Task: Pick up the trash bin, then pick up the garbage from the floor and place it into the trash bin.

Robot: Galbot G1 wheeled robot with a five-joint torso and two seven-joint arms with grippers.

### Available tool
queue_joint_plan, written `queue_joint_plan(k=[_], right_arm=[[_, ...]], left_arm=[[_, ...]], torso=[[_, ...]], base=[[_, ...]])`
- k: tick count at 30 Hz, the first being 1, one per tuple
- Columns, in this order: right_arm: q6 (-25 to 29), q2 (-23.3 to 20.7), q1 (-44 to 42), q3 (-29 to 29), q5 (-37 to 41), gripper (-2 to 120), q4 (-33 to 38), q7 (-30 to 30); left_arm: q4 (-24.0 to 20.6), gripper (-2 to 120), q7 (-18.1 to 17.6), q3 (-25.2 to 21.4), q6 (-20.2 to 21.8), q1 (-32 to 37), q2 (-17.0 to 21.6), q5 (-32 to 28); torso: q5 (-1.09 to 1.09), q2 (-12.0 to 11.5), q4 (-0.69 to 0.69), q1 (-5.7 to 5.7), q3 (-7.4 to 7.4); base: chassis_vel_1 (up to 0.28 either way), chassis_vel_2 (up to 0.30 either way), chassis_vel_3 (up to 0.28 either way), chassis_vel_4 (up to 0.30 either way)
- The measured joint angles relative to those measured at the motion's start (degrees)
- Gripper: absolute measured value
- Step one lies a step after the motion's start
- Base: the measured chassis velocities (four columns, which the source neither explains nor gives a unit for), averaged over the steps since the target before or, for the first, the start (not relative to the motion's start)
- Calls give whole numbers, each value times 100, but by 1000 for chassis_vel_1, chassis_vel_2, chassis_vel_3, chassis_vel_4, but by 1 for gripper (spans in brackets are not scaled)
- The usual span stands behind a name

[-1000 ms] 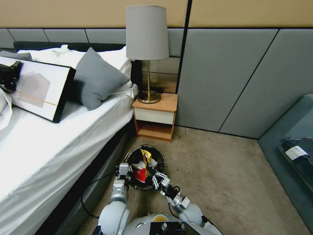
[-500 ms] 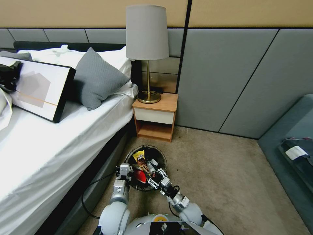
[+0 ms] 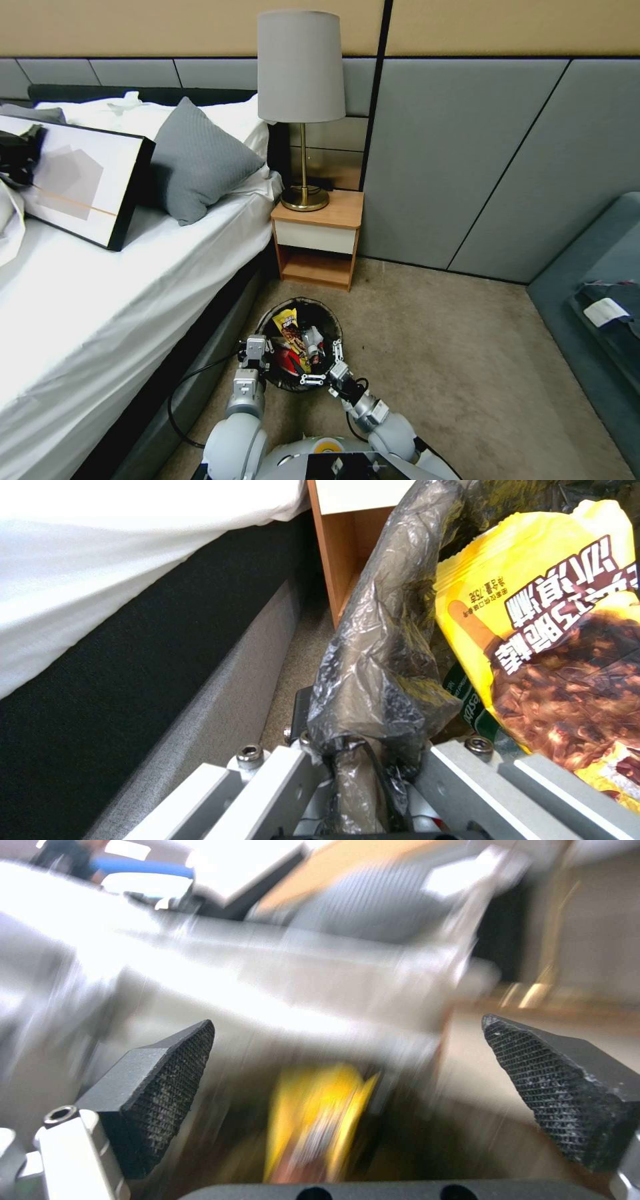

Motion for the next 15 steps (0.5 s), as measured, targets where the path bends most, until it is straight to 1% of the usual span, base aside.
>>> queue_joint_plan(k=[3,4,8,9,12,15], right_arm=[[-158,112,-94,115,-67,100,693,507],[-158,112,-94,115,-67,100,693,507],[-354,273,-317,414,-314,100,1237,1104],[-354,273,-317,414,-314,100,1237,1104],[-442,393,-509,630,-391,100,1305,1386],[-442,462,-645,762,-414,100,1347,1430]], left_arm=[[2,2,3,4,5,13,7,5],[2,2,3,4,5,13,7,5],[2,2,15,25,3,100,23,44],[2,2,15,25,3,100,23,44],[-16,2,30,53,1,149,24,75],[-57,2,37,60,1,189,27,85]], torso=[[0,0,0,0,0],[0,0,0,0,0],[0,0,0,0,-1],[0,0,0,0,-1],[1,0,1,0,0],[0,0,0,0,0]], base=[[0,0,0,0],[0,0,0,0],[0,0,0,0],[0,0,0,0],[0,0,0,0],[0,0,0,0]])
